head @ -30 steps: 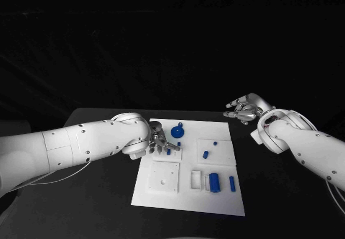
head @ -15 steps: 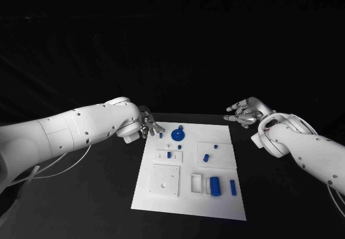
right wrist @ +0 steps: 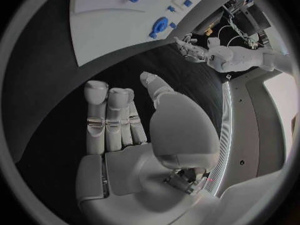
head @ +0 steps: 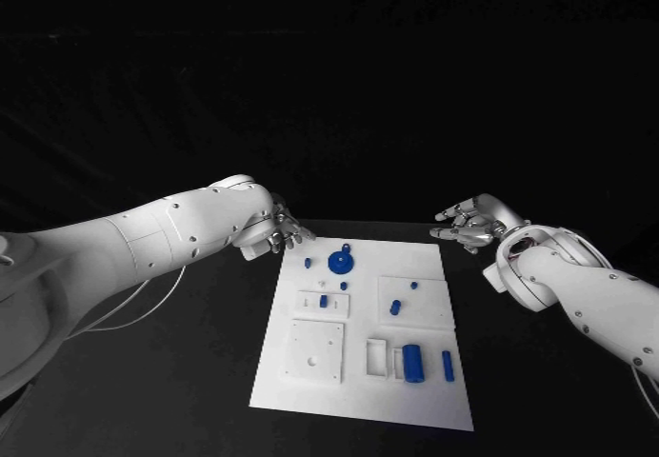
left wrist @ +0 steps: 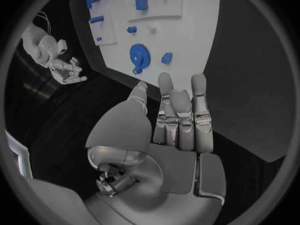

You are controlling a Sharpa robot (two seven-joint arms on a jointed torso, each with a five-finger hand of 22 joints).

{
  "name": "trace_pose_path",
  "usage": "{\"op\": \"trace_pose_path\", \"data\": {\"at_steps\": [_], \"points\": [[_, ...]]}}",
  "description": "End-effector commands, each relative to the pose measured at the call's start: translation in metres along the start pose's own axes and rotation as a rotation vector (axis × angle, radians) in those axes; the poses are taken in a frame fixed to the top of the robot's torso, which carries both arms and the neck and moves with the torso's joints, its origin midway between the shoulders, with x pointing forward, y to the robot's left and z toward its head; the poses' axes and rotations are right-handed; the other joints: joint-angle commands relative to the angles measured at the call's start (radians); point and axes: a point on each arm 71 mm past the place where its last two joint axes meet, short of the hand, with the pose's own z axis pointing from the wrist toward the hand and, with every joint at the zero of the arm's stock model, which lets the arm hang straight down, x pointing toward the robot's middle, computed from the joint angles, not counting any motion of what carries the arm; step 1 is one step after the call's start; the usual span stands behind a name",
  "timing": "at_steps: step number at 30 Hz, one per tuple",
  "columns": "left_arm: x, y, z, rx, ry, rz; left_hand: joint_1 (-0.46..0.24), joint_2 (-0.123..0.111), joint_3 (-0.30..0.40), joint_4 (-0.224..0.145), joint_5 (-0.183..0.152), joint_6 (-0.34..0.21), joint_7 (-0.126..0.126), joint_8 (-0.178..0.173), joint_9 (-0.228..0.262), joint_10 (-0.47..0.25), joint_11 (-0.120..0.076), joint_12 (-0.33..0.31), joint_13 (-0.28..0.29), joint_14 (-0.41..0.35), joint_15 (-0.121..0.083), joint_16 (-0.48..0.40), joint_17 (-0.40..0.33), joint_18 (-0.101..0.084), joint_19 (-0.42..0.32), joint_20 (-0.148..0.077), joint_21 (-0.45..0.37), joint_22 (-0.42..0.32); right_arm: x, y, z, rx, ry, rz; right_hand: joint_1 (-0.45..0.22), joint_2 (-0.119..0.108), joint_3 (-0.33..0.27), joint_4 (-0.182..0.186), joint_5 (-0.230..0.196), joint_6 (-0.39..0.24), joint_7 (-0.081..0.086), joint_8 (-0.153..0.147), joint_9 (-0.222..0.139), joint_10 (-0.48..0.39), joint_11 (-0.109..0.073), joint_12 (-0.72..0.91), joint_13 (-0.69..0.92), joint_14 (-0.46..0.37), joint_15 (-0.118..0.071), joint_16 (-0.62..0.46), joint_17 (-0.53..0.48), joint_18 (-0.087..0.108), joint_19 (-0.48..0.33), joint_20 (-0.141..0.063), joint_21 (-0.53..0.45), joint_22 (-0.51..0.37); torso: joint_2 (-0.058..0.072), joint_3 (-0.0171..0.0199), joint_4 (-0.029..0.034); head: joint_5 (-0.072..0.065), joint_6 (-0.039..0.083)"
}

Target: Assemble the parts on the task board

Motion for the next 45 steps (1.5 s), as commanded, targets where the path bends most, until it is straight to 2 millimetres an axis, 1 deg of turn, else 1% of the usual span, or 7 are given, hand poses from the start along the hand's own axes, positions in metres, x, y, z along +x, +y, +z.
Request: {"op": "trace_pose_path", "data": {"at_steps": [1,14,19,22,30,39,45], "points": [[0.001,-0.002,0.002,0.006,0.05,0.073,-0.005,-0.022,0.013,0.018,-0.008,-0.013,0.002,0.005,-0.001,0.034,0.009,-0.008,0.002,-0.009,0.001,0.005,-0.003,-0.011,0.005,0.004,-0.004,0.018,0.001,0.003,0.0,-0.015,0.003,0.001,-0.007,0.001,-0.003,0.001,0.003,-0.004,0.002,-0.004,-0.002,-0.002,-0.001,0.001,-0.001,-0.003,-0.002,-0.004,0.0,0.015,0.043,0.001,-0.006,0.069,0.008,0.0011,-0.0061,0.005,0.007],[0.008,0.003,0.013,-0.04,0.098,0.149,-0.022,-0.027,0.024,0.036,-0.017,-0.007,-0.003,0.024,0.011,0.032,0.008,-0.008,0.007,-0.015,0.001,0.013,-0.004,-0.012,0.001,0.004,-0.004,0.018,0.001,0.005,-0.001,-0.02,0.005,0.003,-0.007,0.001,-0.003,0.001,0.003,-0.004,0.002,-0.004,-0.002,-0.002,-0.001,0.001,-0.001,-0.003,-0.002,-0.004,0.0,0.015,0.043,0.001,-0.006,0.069,0.024,0.0,-0.0166,0.009,0.017],[0.01,0.004,0.015,-0.041,0.098,0.15,-0.028,-0.029,0.028,0.037,-0.016,-0.028,-0.013,0.115,0.071,0.033,0.004,0.004,0.015,-0.017,-0.004,0.027,-0.003,-0.015,0.0,0.0,0.002,0.019,0.001,0.005,-0.001,-0.021,0.006,0.003,-0.007,0.001,-0.003,0.001,0.003,-0.004,0.002,-0.004,-0.002,-0.002,-0.001,0.001,-0.001,-0.003,-0.002,-0.004,0.0,0.015,0.043,0.001,-0.006,0.069,0.026,-0.0007,-0.0178,0.009,0.017],[0.011,0.004,0.015,-0.039,0.097,0.145,-0.031,-0.033,0.03,0.044,-0.018,-0.045,-0.015,0.141,0.119,0.032,0.004,0.006,0.016,-0.018,-0.004,0.03,-0.005,-0.015,-0.001,0.0,0.004,0.018,0.001,0.005,-0.001,-0.021,0.006,0.003,-0.007,0.001,-0.003,0.001,0.003,-0.004,0.002,-0.004,-0.002,-0.002,-0.001,0.001,-0.001,-0.003,-0.002,-0.004,0.0,0.015,0.043,0.001,-0.006,0.069,0.025,-0.0003,-0.0166,0.007,0.016],[0.012,0.004,0.015,-0.033,0.107,0.141,-0.028,-0.063,0.049,0.084,-0.03,-0.06,-0.022,0.18,0.222,0.033,0.001,0.012,0.017,-0.019,-0.006,0.037,-0.006,-0.015,-0.004,-0.001,0.012,0.018,0.002,0.005,0.0,-0.019,0.006,0.003,-0.004,0.0,-0.004,0.001,0.005,-0.003,0.002,-0.003,-0.002,-0.001,-0.001,0.001,-0.001,-0.002,-0.002,-0.003,0.0,0.015,0.043,0.001,-0.005,0.069,0.024,0.0,-0.0144,0.006,0.013],[0.015,0.004,0.014,-0.028,0.125,0.143,-0.029,-0.061,0.051,0.088,-0.034,-0.058,-0.031,0.2,0.331,0.034,-0.003,0.015,0.018,-0.019,-0.008,0.04,-0.005,-0.015,-0.006,-0.003,0.016,0.018,0.003,0.005,0.0,-0.016,0.008,0.003,-0.003,0.0,-0.003,0.0,0.005,-0.003,0.002,-0.004,-0.002,-0.001,-0.001,0.001,-0.002,-0.002,-0.002,-0.003,0.0,0.015,0.043,0.001,-0.005,0.069,0.025,-0.0002,-0.0159,0.007,0.012],[0.017,0.004,0.013,-0.025,0.14,0.15,-0.032,-0.053,0.047,0.077,-0.033,-0.053,-0.035,0.2,0.377,0.035,-0.005,0.016,0.018,-0.02,-0.009,0.042,-0.003,-0.015,-0.007,-0.003,0.02,0.019,0.003,0.005,0.0,-0.015,0.009,0.003,-0.004,0.0,0.0,-0.001,0.007,-0.003,0.002,-0.004,-0.002,-0.001,-0.001,0.001,-0.002,-0.002,-0.002,-0.002,0.001,0.015,0.043,0.001,-0.003,0.07,0.026,0.0001,-0.0154,0.006,0.01]]}}
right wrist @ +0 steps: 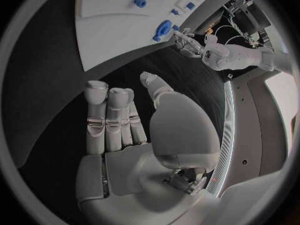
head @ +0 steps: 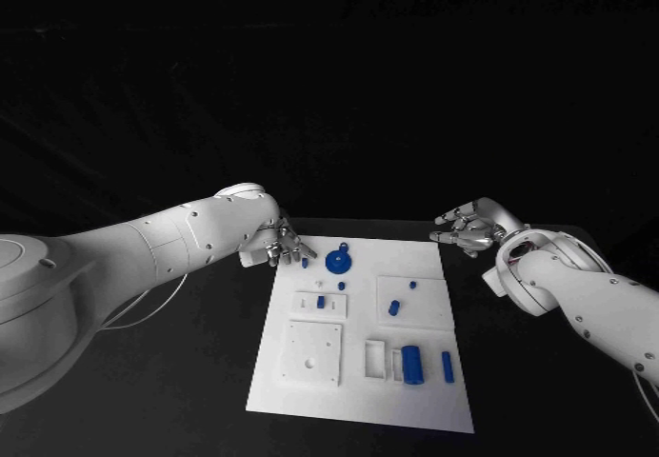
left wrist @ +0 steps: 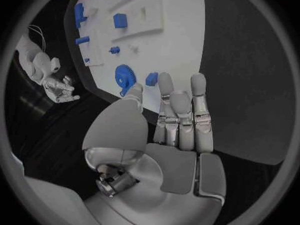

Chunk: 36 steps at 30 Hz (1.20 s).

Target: Assemble the parts on the task board

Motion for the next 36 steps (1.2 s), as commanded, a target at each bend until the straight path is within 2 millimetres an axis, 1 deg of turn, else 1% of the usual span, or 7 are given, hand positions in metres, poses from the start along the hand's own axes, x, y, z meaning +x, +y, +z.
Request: {"op": "trace_pose_path", "data": {"at_steps": [1,10,15,19,23,29,36], "points": [[0.0033,-0.0025,-0.0006,0.017,0.033,0.011,-0.003,0.004,0.0,-0.009,-0.002,0.001,-0.003,0.004,0.006,0.038,-0.008,0.007,0.001,-0.004,-0.004,0.007,0.001,-0.015,-0.007,-0.003,0.003,0.018,0.001,0.001,0.0002,-0.008,0.006,-0.001,-0.004,0.0,0.0,-0.001,0.006,-0.003,0.002,-0.004,-0.002,-0.001,-0.001,0.001,-0.001,-0.002,-0.002,-0.002,0.0,0.015,0.043,0.001,-0.003,0.07,0.0,0.0001,-0.0004,0.0,-0.002],[0.0048,-0.0028,-0.0013,0.022,0.042,0.016,0.0,0.028,-0.013,-0.046,0.005,0.005,-0.003,-0.011,0.022,0.038,-0.007,0.006,0.0,-0.004,-0.004,0.006,0.001,-0.015,-0.008,-0.003,0.004,0.018,0.0013,0.0008,0.0004,-0.007,0.007,-0.001,-0.004,0.0,0.0,-0.001,0.006,-0.003,0.002,-0.004,-0.002,-0.001,-0.001,0.001,-0.001,-0.002,-0.002,-0.002,0.0,0.015,0.043,0.001,-0.003,0.07,0.001,-0.0001,-0.0006,0.001,-0.002],[0.0045,-0.0018,-0.0015,0.023,0.041,0.014,0.009,0.065,-0.039,-0.095,0.041,0.006,-0.004,-0.017,0.027,0.038,-0.008,0.005,-0.001,-0.004,-0.004,0.005,0.001,-0.015,-0.008,-0.003,0.004,0.018,0.0016,0.0,0.0005,-0.001,0.012,-0.003,-0.004,0.0,0.0,-0.001,0.006,-0.003,0.002,-0.004,-0.002,-0.001,-0.001,0.001,-0.001,-0.002,-0.002,-0.002,0.0,0.015,0.043,0.001,-0.003,0.07,0.0,0.0,-0.0015,0.001,-0.002],[0.0039,-0.0011,-0.0016,0.027,0.036,0.008,0.022,0.086,-0.05,-0.12,0.104,0.009,-0.008,-0.016,0.031,0.037,-0.01,0.004,-0.001,-0.003,-0.005,0.005,0.001,-0.015,-0.007,-0.004,0.005,0.018,0.0021,-0.001,0.0009,0.005,0.015,-0.004,-0.008,0.0,0.002,-0.001,0.008,-0.004,0.002,-0.004,-0.002,-0.001,-0.001,0.001,-0.001,-0.003,-0.002,-0.004,-0.001,0.015,0.043,0.001,-0.005,0.069,0.001,-0.0008,-0.0012,0.0,-0.002],[0.0037,-0.0011,-0.0018,0.03,0.033,0.0,0.038,0.113,-0.059,-0.141,0.13,0.008,-0.011,-0.013,0.041,0.037,-0.011,0.004,-0.001,-0.003,-0.006,0.004,0.001,-0.015,-0.008,-0.005,0.005,0.018,0.0023,-0.0013,0.0011,0.008,0.015,-0.004,-0.007,0.001,0.003,-0.001,0.008,-0.004,0.002,-0.004,-0.002,-0.001,-0.001,0.001,-0.001,-0.002,-0.002,-0.003,-0.001,0.015,0.043,0.001,-0.006,0.069,0.001,-0.0006,-0.0003,0.0,-0.004],[0.0049,-0.0021,-0.0023,0.039,0.041,-0.008,0.078,0.166,-0.055,-0.163,0.113,-0.004,-0.013,-0.003,0.064,0.034,-0.011,-0.002,-0.003,-0.008,-0.006,0.001,0.0,-0.015,-0.011,-0.004,0.004,0.018,0.0025,-0.0016,0.0013,0.01,0.016,-0.005,-0.007,0.001,0.003,-0.001,0.008,-0.004,0.002,-0.004,-0.002,-0.001,-0.001,0.001,-0.001,-0.002,-0.002,-0.003,-0.001,0.015,0.043,0.001,-0.006,0.069,0.001,-0.0011,-0.0009,0.0,-0.009],[0.0053,-0.0024,-0.0024,0.047,0.046,-0.025,0.111,0.2,-0.048,-0.178,0.116,-0.016,-0.013,-0.002,0.074,0.033,-0.01,-0.004,-0.003,-0.01,-0.005,0.002,-0.001,-0.015,-0.012,-0.004,0.004,0.018,0.0029,-0.0018,0.0015,0.011,0.018,-0.005,-0.007,0.001,0.003,-0.001,0.008,-0.004,0.002,-0.004,-0.002,-0.001,-0.001,0.001,-0.001,-0.002,-0.002,-0.003,-0.001,0.015,0.043,0.001,-0.006,0.069,0.001,-0.0006,-0.0012,0.001,-0.01]]}}
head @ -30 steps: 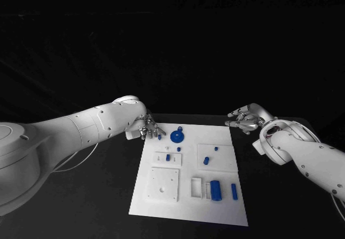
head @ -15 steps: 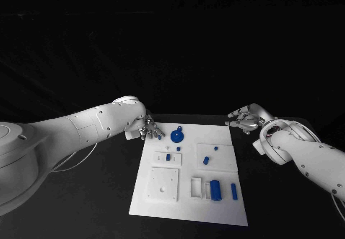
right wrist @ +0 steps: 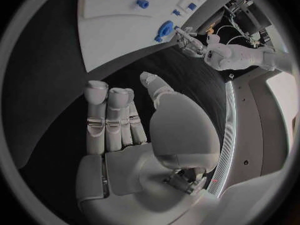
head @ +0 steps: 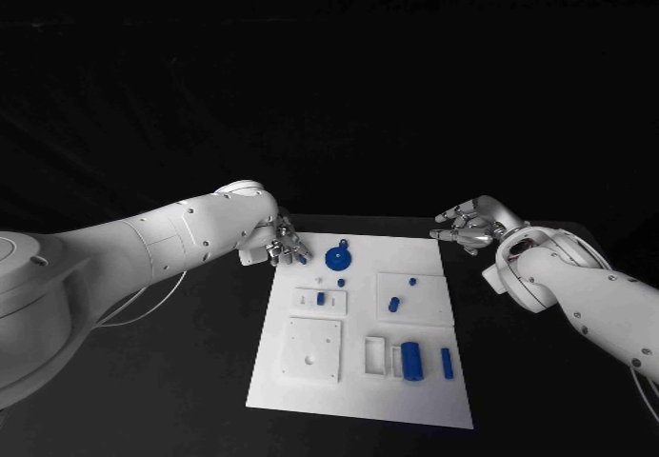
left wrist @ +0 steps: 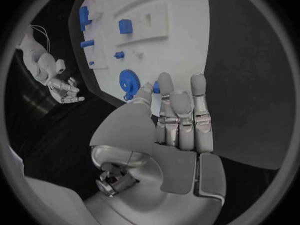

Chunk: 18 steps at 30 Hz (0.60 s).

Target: Assemble the parts on the task board

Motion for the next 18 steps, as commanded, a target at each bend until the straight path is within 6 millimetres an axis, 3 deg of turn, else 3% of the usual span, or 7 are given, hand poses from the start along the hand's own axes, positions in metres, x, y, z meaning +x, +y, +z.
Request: {"op": "trace_pose_path", "data": {"at_steps": [1,8,12,18], "points": [[0.0016,-0.0022,0.0,0.023,0.014,-0.021,0.007,0.014,0.003,-0.012,0.001,-0.008,-0.002,0.006,0.003,0.033,-0.003,-0.004,0.0,-0.006,-0.002,0.002,-0.002,-0.015,-0.008,0.0,0.004,0.019,0.0016,0.0006,0.0001,-0.002,0.015,-0.005,-0.007,0.001,0.003,-0.001,0.006,-0.004,0.002,-0.004,-0.002,-0.001,-0.001,0.001,-0.001,-0.002,-0.002,-0.003,-0.001,0.015,0.043,0.001,-0.006,0.069,0.0,0.0004,-0.0004,0.001,0.0],[0.0017,-0.002,-0.0002,0.032,0.016,-0.041,0.038,0.034,0.024,-0.048,0.024,-0.009,-0.005,0.014,0.016,0.036,-0.004,-0.003,0.0,-0.006,-0.003,0.006,-0.001,-0.015,-0.009,-0.001,0.007,0.019,0.0017,0.0003,0.0002,-0.001,0.015,-0.005,-0.007,0.001,0.006,-0.003,0.006,-0.003,0.002,-0.004,-0.002,-0.001,-0.001,0.002,-0.001,-0.002,-0.003,-0.002,0.001,0.015,0.044,0.0,-0.003,0.07,0.0,0.0007,0.0001,0.001,-0.001],[0.0019,-0.0011,-0.0014,0.041,0.01,-0.066,0.047,0.034,0.055,-0.092,0.098,-0.007,-0.007,0.029,0.047,0.042,-0.007,0.003,0.0,0.001,-0.006,0.01,0.002,-0.015,-0.006,-0.005,0.015,0.02,0.0018,0.0002,0.0003,-0.001,0.015,-0.005,-0.007,0.001,0.006,-0.003,0.006,-0.003,0.002,-0.004,-0.002,-0.001,-0.001,0.002,-0.001,-0.002,-0.003,-0.002,0.001,0.015,0.044,0.0,-0.003,0.07,-0.002,0.0017,0.0004,0.004,-0.001],[0.0037,0.0017,-0.0056,0.052,0.003,-0.109,0.025,0.032,0.092,-0.131,0.131,-0.001,-0.009,0.036,0.09,0.044,-0.009,0.014,-0.004,0.008,-0.009,0.01,0.009,-0.015,-0.005,-0.007,0.027,0.02,0.0013,-0.0005,0.0002,0.001,0.015,-0.006,-0.007,0.001,0.006,-0.003,0.006,-0.003,0.002,-0.004,-0.002,-0.001,-0.001,0.002,-0.001,-0.002,-0.003,-0.002,0.001,0.015,0.044,0.0,-0.003,0.07,-0.004,0.0017,0.0024,0.005,-0.001]]}}
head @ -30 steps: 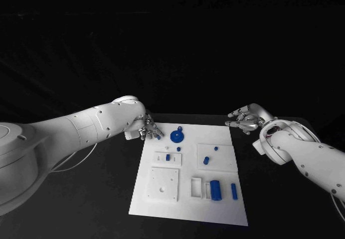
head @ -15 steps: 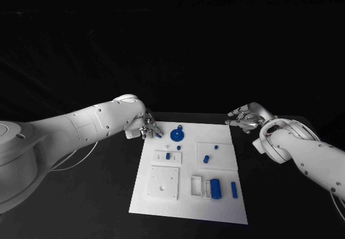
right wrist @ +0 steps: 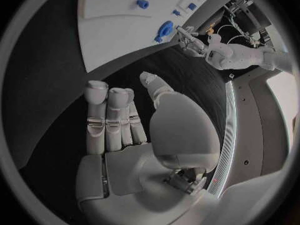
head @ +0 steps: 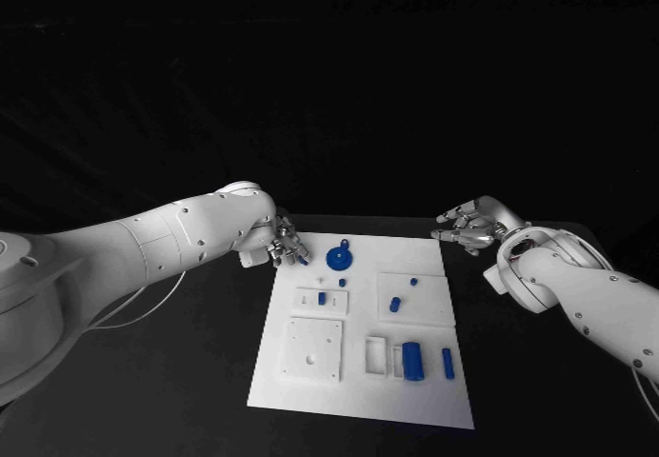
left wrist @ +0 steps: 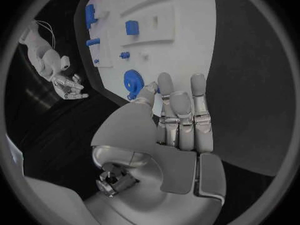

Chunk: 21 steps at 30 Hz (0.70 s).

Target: Assemble the parts on the task board

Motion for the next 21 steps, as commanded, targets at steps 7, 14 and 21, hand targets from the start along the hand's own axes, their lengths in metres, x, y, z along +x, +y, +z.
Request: {"op": "trace_pose_path", "data": {"at_steps": [7,14,21], "points": [[0.005,0.003,-0.015,0.038,-0.024,-0.138,-0.039,-0.008,0.067,-0.07,0.063,0.027,-0.018,0.011,0.113,0.047,-0.015,0.023,-0.006,0.019,-0.008,0.008,0.012,-0.015,0.005,-0.008,0.017,0.019,0.0,-0.001,0.0,0.001,0.012,-0.007,-0.007,0.001,0.003,0.0,0.006,-0.003,0.002,-0.004,-0.002,-0.001,-0.001,0.002,-0.001,-0.002,-0.003,-0.002,0.0,0.015,0.044,0.0,-0.003,0.07,-0.011,0.0008,0.0075,0.002,-0.006],[0.018,0.009,-0.033,0.045,-0.036,-0.183,-0.061,-0.02,0.09,-0.089,0.114,0.045,-0.024,0.01,0.137,0.048,-0.02,0.044,-0.015,0.034,-0.012,0.004,0.024,-0.013,0.012,-0.011,0.028,0.019,0.0,-0.002,0.0,0.004,0.011,-0.008,-0.007,0.001,0.003,0.0,0.006,-0.003,0.002,-0.004,-0.002,-0.001,-0.001,0.002,-0.001,-0.002,-0.003,-0.002,0.0,0.015,0.044,0.0,-0.003,0.07,-0.02,0.0016,0.0139,0.002,-0.016],[0.035,0.009,-0.049,0.073,-0.067,-0.134,-0.075,-0.026,0.106,-0.1,0.134,0.053,-0.026,0.006,0.163,0.049,-0.023,0.056,-0.025,0.044,-0.014,-0.006,0.036,-0.013,0.015,-0.013,0.034,0.018,0.0,-0.003,0.0,0.006,0.012,-0.008,-0.007,0.001,0.003,0.0,0.006,-0.003,0.002,-0.004,-0.002,-0.001,-0.001,0.002,-0.001,-0.002,-0.003,-0.002,0.0,0.015,0.044,0.0,-0.003,0.07,-0.026,-0.0001,0.0193,0.003,-0.024]]}}
